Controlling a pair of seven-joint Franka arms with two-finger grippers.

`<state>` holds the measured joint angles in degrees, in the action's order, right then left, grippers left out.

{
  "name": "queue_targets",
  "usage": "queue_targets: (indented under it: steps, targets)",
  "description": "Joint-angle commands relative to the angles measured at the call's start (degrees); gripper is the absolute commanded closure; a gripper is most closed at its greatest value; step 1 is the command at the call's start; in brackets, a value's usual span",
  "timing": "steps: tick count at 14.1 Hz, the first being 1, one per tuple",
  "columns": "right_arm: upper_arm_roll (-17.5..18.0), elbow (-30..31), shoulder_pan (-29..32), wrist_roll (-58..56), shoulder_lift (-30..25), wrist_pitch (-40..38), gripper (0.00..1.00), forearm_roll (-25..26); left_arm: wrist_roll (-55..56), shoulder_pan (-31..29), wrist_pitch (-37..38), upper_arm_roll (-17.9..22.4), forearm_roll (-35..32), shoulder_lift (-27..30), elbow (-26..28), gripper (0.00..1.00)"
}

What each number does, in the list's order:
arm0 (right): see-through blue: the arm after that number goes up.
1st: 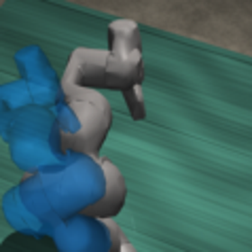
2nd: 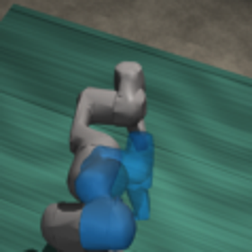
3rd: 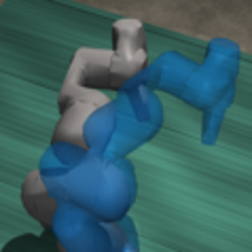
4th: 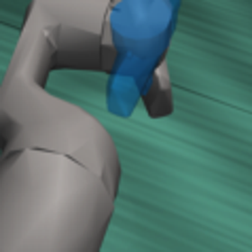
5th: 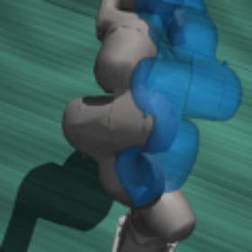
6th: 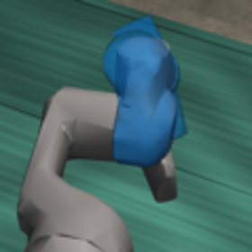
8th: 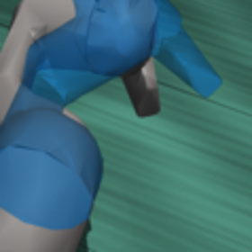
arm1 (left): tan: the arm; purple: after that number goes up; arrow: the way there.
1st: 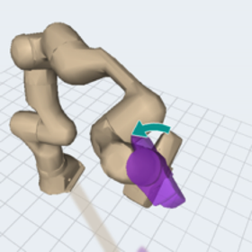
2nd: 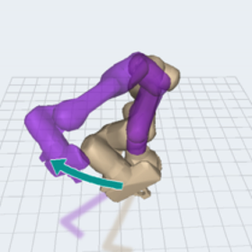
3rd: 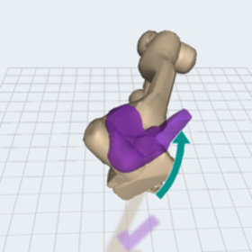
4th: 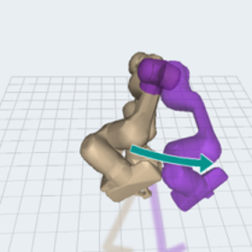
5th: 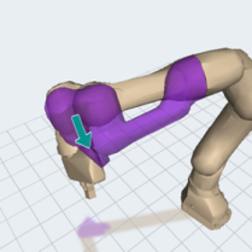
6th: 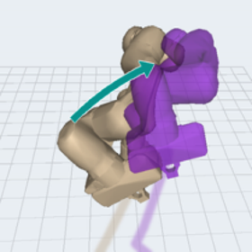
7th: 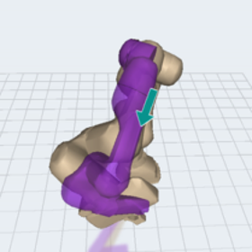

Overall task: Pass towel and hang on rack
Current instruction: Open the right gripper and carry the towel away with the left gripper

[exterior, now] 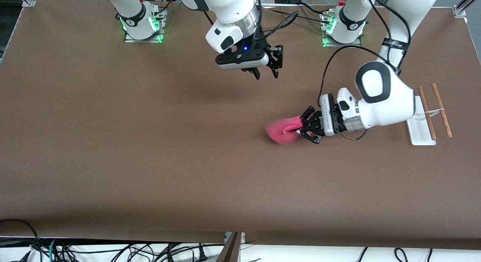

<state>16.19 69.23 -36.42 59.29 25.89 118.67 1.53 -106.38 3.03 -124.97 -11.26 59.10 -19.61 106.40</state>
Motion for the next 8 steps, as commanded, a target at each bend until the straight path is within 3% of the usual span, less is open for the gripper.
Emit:
queue_targets:
  steps: [1, 4, 8]
  targets:
    - [-0.1, -0.8, 0.3, -1.0, -0.2, -1.6, 0.00, 0.8, 2.0, -4.9, 2.9, -0.3, -6.1, 4.7, 3.2, 1.00]
    - [-0.4, -0.8, 3.4, -7.2, -0.1, -2.7, 0.00, 0.8, 6.1, -14.2, 7.7, -0.3, -15.2, 8.1, 5.0, 1.00]
    - [-0.4, -0.8, 12.2, -29.1, 0.0, -11.1, 0.00, 0.8, 6.4, -23.1, 15.2, 3.9, -25.2, 8.9, 3.2, 1.00]
